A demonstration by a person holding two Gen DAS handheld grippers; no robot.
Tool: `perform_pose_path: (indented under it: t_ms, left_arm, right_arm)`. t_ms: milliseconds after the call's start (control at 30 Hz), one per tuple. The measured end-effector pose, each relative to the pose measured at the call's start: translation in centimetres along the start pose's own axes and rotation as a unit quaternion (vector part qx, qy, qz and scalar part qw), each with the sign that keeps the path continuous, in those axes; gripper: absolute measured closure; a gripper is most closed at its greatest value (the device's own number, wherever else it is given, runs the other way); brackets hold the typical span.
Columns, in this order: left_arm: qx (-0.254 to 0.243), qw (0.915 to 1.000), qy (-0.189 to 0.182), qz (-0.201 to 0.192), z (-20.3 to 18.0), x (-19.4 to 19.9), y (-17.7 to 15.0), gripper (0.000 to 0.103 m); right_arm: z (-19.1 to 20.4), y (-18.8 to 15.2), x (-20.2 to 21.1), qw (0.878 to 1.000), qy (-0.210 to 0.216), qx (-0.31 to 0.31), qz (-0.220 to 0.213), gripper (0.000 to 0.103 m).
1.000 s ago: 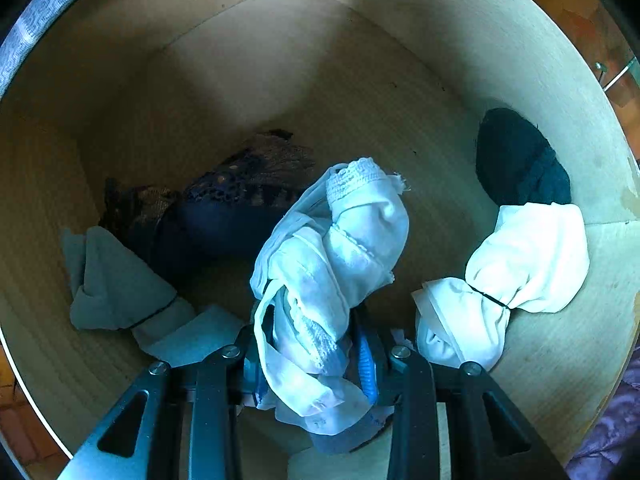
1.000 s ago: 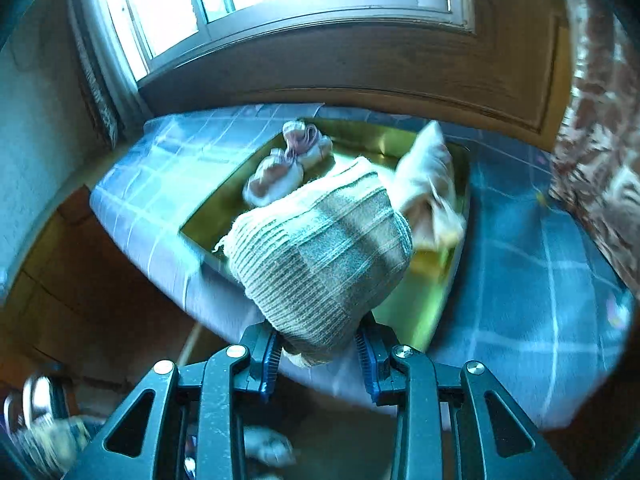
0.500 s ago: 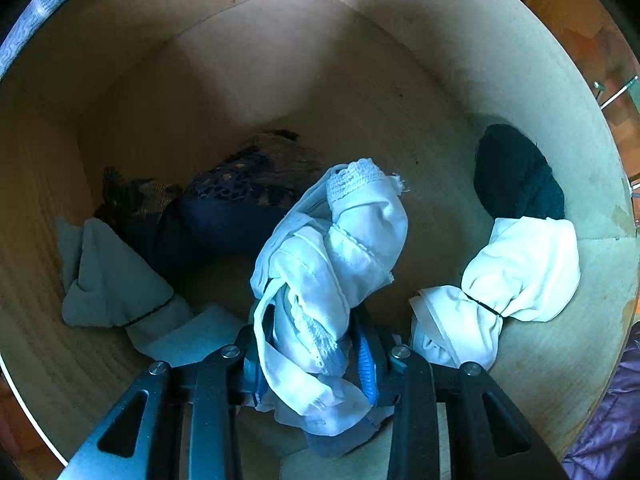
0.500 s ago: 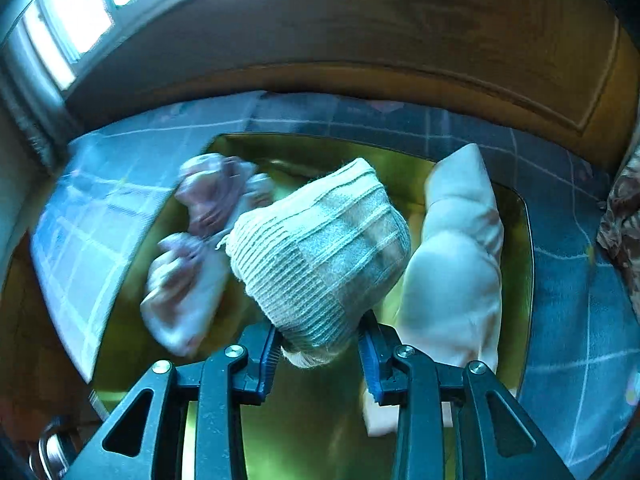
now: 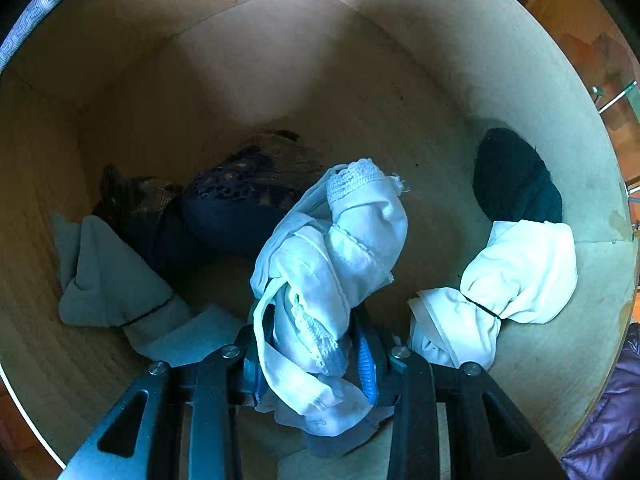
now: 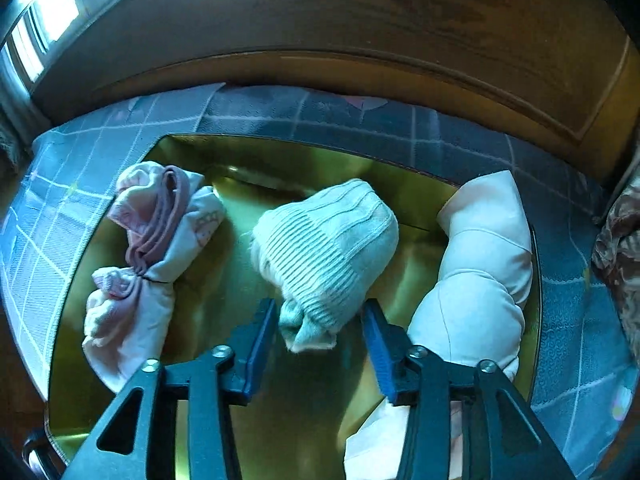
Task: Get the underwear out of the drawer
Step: 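Withdraw the right tool up from the tin box toward the drawer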
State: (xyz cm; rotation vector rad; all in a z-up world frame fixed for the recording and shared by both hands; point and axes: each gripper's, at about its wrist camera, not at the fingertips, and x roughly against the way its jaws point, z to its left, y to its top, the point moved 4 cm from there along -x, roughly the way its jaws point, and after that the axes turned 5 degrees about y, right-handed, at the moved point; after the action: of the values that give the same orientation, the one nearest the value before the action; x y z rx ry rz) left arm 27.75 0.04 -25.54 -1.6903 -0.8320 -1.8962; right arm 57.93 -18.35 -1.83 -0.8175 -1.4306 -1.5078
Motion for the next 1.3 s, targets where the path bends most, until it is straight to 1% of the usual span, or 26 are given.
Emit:
perform_pose_path:
  t_ms: [200, 467, 600, 967, 1300]
  left_arm:
    - [0.001, 1.0, 0.002, 0.001, -0.7, 0.0, 0.2, 0.069]
    - [0.002, 1.0, 0.004, 0.0, -0.8, -0.1, 0.2, 0.069]
    - [0.001, 1.0, 0.005, 0.0, -1.0, 0.0, 0.2, 0.069]
    - [0.003, 1.0, 0.001, -0.003, -0.7, 0.0, 0.2, 0.069]
    - [0.004, 1.0, 0.0, -0.004, -0.5, -0.1, 0.2, 0.069]
  right_arm:
    - [0.5, -1.3, 2.3, 1.0, 0.006, 0.01, -0.02, 0.04]
    - [0.9, -4.0, 5.4, 0.998, 0.029, 0.022, -0.046, 0.038]
    - [0.8, -5.7, 6.8, 0.997, 0.034, 0.031, -0.054, 0.038]
    - [0.9, -11.1, 11.6, 0.993, 0.071, 0.052, -0.083, 0.038]
    - [0.5, -16.7, 13.3, 0.991, 0.085, 0.068, -0.081, 0.037]
